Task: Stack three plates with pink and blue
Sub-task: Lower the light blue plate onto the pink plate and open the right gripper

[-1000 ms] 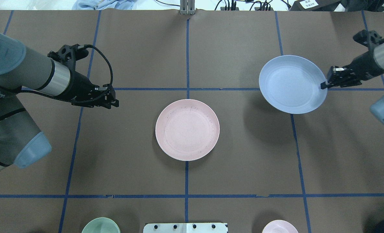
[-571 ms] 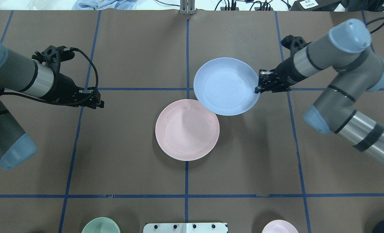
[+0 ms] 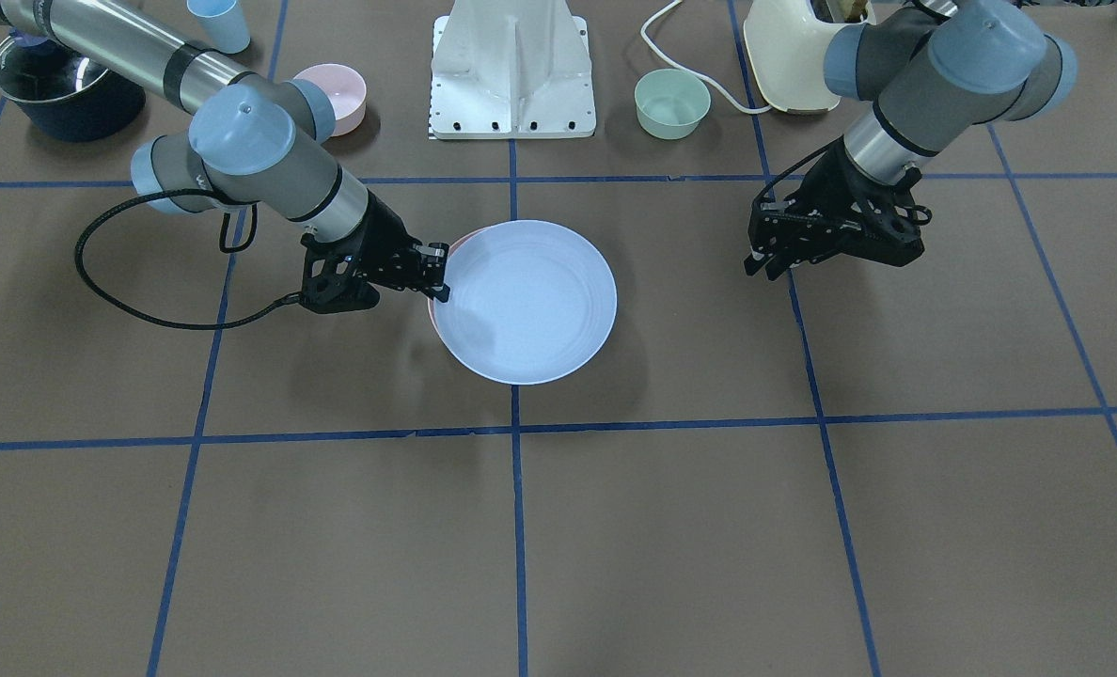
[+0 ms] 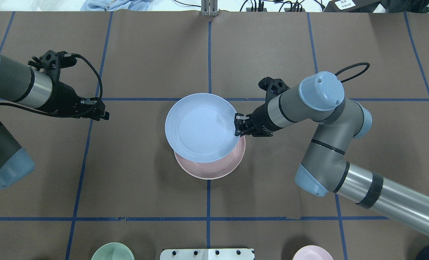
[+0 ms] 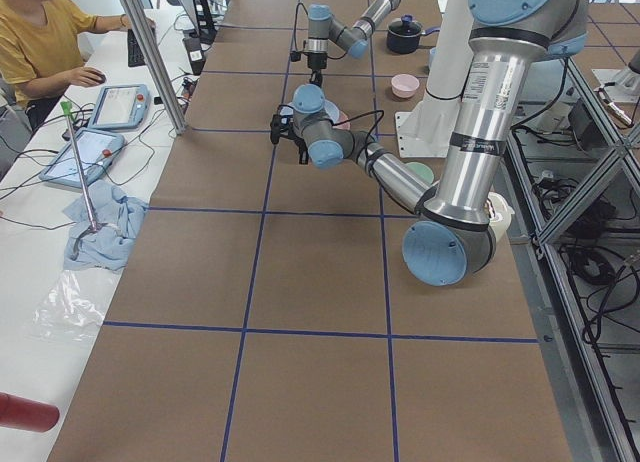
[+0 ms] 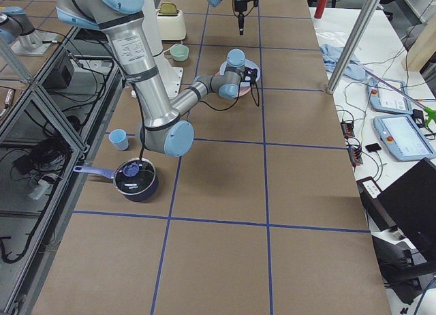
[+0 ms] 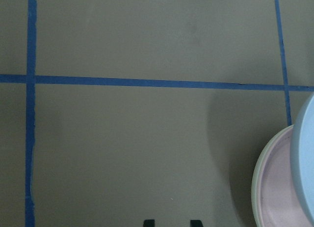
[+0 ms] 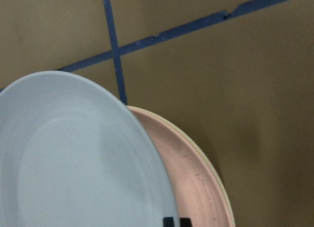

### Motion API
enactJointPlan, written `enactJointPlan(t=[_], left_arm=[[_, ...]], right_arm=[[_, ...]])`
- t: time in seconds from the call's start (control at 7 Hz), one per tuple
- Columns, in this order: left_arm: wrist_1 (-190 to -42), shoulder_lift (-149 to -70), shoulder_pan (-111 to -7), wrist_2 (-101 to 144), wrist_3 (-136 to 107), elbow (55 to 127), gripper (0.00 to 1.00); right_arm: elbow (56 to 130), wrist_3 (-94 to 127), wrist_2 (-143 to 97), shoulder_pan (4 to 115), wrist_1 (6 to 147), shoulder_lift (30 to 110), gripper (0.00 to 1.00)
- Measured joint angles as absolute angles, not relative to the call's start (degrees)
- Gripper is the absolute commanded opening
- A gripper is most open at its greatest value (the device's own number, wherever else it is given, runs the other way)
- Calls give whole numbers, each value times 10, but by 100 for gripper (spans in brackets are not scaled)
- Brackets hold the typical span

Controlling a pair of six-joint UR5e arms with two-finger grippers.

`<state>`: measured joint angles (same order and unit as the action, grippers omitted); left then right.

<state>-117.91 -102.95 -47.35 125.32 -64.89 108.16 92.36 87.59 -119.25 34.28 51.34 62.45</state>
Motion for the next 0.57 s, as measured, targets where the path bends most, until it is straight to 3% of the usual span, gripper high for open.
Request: enactJointPlan(t=[0.57], left_arm=[[-1179,-1029,-473,1253,-649,1081,40]], right_arm=[[935,877,-1185,326,517,645,0]])
